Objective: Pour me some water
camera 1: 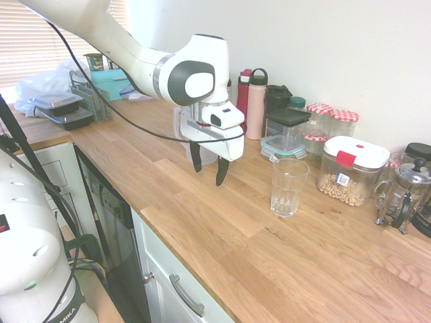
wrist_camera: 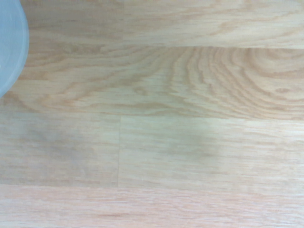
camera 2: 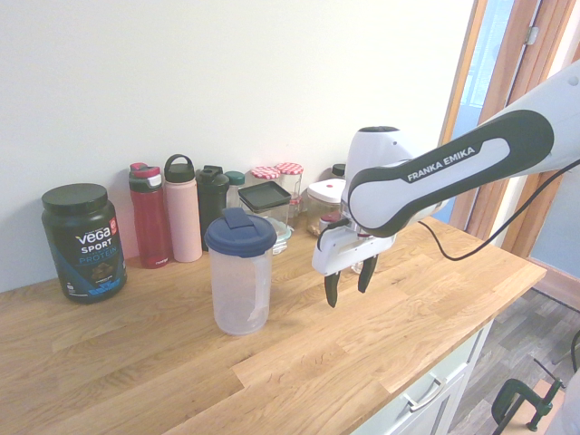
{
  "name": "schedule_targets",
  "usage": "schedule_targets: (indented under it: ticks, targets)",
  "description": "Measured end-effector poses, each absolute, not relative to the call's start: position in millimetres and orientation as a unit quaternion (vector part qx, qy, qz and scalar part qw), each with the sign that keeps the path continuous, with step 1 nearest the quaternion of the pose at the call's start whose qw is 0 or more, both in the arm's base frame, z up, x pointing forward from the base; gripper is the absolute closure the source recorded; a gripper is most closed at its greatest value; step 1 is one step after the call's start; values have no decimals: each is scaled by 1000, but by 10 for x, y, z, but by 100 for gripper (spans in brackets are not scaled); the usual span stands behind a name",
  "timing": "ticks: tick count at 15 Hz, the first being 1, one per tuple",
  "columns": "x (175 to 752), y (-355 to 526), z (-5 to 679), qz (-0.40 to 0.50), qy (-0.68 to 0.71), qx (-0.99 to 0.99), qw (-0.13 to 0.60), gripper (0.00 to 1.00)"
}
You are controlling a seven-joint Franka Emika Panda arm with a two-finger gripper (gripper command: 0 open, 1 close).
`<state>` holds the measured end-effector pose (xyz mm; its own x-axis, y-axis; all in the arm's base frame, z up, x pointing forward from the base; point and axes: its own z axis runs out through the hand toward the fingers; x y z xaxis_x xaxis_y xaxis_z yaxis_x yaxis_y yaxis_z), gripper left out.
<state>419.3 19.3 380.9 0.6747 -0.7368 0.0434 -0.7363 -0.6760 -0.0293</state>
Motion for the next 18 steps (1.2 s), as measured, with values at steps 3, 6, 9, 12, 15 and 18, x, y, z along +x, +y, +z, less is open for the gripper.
schedule_targets:
  ticks: [3, 6, 9, 12, 15, 18]
  targets:
    - [4197, 178, 3785, -22, 410, -912, 2, 0]
    - [4050, 290, 4049, -30, 440, -897, -5, 0]
    - [3681, 582, 4445, -50, 454, -889, 4, 0]
    - [3337, 1106, 4762, -96, 467, -879, 30, 0]
    - [3202, 1686, 4837, -131, 467, -874, 41, 0]
    - [3363, 2101, 4754, -158, 454, -875, 62, 0]
